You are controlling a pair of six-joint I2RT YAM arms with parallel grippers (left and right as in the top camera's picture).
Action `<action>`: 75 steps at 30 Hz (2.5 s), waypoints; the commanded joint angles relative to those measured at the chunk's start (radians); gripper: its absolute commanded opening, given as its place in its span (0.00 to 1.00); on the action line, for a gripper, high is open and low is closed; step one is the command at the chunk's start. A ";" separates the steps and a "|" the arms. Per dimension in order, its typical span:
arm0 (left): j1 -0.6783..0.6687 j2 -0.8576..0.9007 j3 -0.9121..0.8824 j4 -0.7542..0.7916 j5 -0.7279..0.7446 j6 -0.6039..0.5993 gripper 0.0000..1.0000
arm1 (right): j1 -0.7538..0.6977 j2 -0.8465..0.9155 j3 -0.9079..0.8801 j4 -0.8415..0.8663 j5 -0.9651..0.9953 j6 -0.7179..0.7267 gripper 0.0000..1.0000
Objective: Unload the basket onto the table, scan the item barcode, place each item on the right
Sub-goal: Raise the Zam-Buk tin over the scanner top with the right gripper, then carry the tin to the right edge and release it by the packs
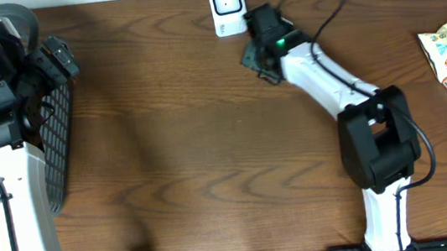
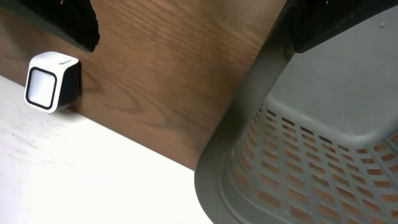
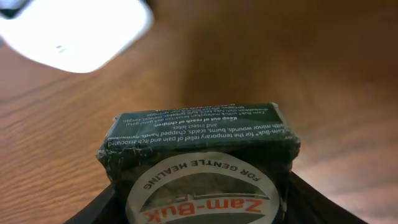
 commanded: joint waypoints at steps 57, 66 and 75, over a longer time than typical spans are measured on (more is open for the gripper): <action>0.014 0.017 0.005 -0.016 -0.050 -0.002 0.98 | 0.025 0.435 0.620 0.520 0.286 -0.603 0.59; 0.014 0.017 0.005 -0.016 -0.050 -0.002 0.98 | 0.019 0.362 0.620 0.426 0.379 -0.537 0.58; 0.014 0.017 0.005 -0.016 -0.050 -0.002 0.98 | -0.079 0.152 0.620 -0.010 0.379 -0.392 0.59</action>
